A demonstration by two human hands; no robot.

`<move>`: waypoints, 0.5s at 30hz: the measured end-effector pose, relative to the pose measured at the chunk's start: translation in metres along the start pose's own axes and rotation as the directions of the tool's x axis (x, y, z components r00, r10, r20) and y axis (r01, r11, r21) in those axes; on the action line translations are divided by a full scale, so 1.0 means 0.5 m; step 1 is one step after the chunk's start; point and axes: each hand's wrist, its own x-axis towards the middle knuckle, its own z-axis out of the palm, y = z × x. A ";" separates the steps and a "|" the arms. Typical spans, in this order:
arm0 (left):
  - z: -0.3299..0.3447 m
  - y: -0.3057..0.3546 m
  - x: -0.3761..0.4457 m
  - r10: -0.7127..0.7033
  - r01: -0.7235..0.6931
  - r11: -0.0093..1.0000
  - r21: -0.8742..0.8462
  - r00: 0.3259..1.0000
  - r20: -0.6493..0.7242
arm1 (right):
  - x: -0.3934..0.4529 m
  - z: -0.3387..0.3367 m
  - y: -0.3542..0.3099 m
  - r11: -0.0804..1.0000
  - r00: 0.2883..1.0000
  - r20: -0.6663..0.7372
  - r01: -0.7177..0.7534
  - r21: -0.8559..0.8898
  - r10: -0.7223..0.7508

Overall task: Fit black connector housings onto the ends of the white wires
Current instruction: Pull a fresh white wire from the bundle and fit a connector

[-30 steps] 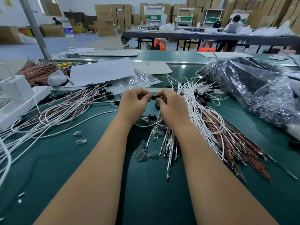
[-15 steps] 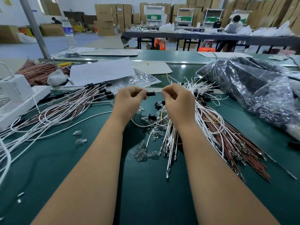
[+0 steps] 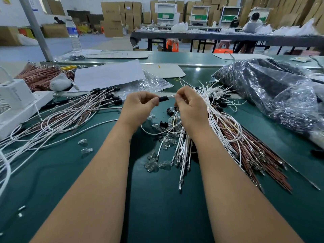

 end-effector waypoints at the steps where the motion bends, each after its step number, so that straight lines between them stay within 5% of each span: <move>1: 0.001 -0.001 0.000 -0.014 0.014 1.000 -0.008 1.000 0.001 | 0.000 -0.001 0.000 1.000 1.000 0.004 -0.007 0.013 0.007; 15: 0.013 0.007 -0.010 0.164 -0.165 0.977 0.132 0.986 0.022 | -0.006 0.000 0.005 0.982 0.997 -0.007 0.079 -0.170 -0.082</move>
